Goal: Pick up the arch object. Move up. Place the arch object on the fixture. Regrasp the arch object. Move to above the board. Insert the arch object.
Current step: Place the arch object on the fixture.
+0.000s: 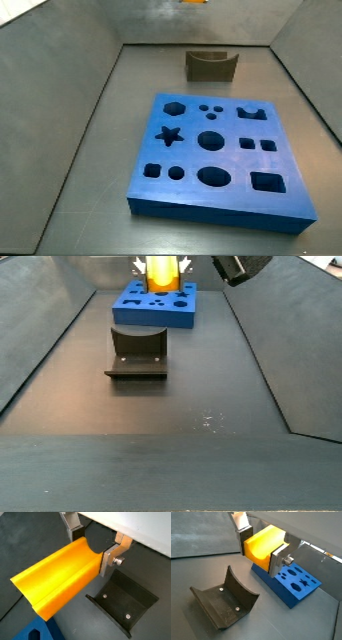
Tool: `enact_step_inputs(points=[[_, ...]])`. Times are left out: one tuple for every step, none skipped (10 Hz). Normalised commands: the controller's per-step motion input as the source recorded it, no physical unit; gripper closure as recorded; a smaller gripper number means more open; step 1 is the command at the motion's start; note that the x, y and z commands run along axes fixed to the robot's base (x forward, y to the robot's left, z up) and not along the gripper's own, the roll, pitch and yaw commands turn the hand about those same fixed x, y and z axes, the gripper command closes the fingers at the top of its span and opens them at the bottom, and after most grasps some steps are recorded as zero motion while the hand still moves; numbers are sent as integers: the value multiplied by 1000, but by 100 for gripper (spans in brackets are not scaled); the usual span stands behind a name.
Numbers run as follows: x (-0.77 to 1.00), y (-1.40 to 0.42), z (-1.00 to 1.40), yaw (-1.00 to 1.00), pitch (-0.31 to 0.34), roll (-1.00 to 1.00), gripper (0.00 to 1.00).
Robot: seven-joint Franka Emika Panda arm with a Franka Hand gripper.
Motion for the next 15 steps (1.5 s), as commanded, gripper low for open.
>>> enact_step_inputs(points=[[780,43,-18,-57,92,-183,100],[399,77,-1000,-65,44,-1000,100],[401,86,-1000,-77,42,-1000,100],[421,89,-1000,-82,59,-1000,100],[468,91,-1000,-89,76,-1000,100],[494,94,-1000,-95,80,-1000,100],[542,98,-1000,-116,88,-1000,100],[583,101,-1000,-131,86,-952,100],[644,106,-1000,-132,73,-753,100],[682,108,-1000,-131,63,-654,100],[794,113,-1000,-126,50,-403,100],[852,114,-1000,-122,44,-311,100],[840,80,-795,-115,25,-195,100],[812,74,-697,-110,16,-187,100],[754,67,-516,-103,11,-180,100]])
